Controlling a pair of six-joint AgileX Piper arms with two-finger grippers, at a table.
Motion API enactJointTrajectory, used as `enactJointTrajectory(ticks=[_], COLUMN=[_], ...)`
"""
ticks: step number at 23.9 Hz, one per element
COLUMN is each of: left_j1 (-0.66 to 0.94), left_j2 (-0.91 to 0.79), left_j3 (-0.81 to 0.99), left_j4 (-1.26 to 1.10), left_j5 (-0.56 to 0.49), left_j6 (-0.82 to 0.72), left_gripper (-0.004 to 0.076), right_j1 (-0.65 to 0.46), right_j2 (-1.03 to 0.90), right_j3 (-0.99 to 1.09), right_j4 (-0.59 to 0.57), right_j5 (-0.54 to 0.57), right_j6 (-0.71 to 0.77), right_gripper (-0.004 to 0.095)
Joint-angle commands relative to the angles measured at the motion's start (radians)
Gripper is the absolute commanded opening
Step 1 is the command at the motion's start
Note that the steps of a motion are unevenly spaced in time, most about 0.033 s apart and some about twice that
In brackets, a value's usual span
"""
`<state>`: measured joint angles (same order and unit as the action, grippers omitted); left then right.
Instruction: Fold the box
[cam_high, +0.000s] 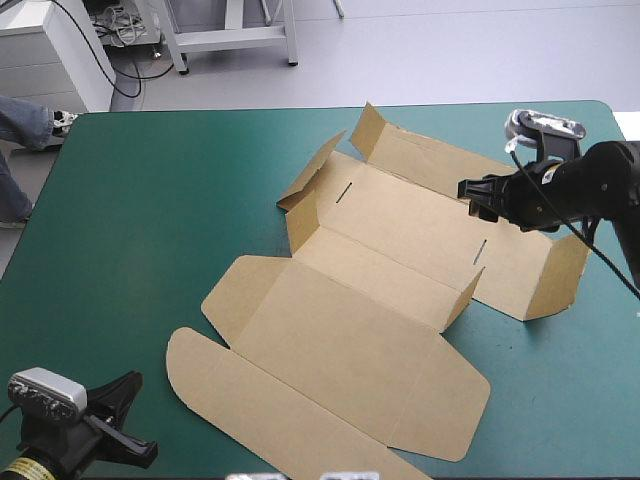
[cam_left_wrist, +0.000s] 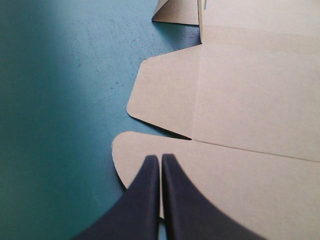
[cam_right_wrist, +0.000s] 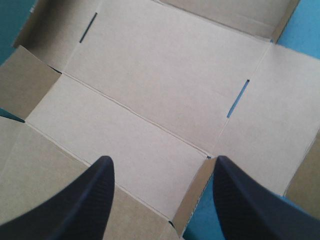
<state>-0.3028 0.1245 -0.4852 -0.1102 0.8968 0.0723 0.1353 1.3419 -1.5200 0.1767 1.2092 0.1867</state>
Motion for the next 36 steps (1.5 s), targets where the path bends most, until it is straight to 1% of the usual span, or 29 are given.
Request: enactJointTrajectory(ticks=[1,7,10,15,19,22,25,26,36], left_j1=[-0.003,-0.003,-0.003,-0.003,-0.003,-0.003,-0.003,-0.003,-0.003], left_j2=[0.015,0.015,0.015,0.015,0.015,0.015,0.015,0.015,0.015], left_j3=[-0.021,-0.021,-0.021,-0.021,-0.021,-0.021,-0.021,-0.021,-0.021], left_j4=[-0.017,-0.017,-0.017,-0.017,-0.017,-0.017,-0.017,-0.017,-0.017], left_j5=[-0.073,-0.073,-0.073,-0.073,-0.073,-0.073,-0.073,-0.073,-0.073], left_j6=[-0.002,-0.002,-0.002,-0.002,-0.002,0.0,0.0,0.0,0.0], left_gripper=[-0.0008,-0.0008,-0.0008,-0.0008,-0.0008,-0.0008,-0.0008,-0.0008,-0.0008], right_j1=[-0.001,-0.001,-0.001,-0.001,-0.001,-0.001,-0.001,-0.001,-0.001], right_j2=[-0.032,-0.035,-0.035,-0.033,-0.033,-0.031,-0.027,-0.019,0.109], right_j3=[0.052,0.175,0.216,0.244,0.288,0.325,0.331,0.331,0.331], right_j4=[0.014,0.026,0.057,0.087,0.087,0.066,0.039,0.034,0.075], right_j5=[-0.037,-0.037,-0.037,-0.037,-0.039,-0.039,-0.039,-0.039,-0.044], right_j6=[0.014,0.071,0.074,0.076,0.085,0.095,0.122,0.138,0.146], right_gripper=[0.0547,0.0535,0.0509,0.0506,0.0506,0.0505,0.05,0.0477,0.0469])
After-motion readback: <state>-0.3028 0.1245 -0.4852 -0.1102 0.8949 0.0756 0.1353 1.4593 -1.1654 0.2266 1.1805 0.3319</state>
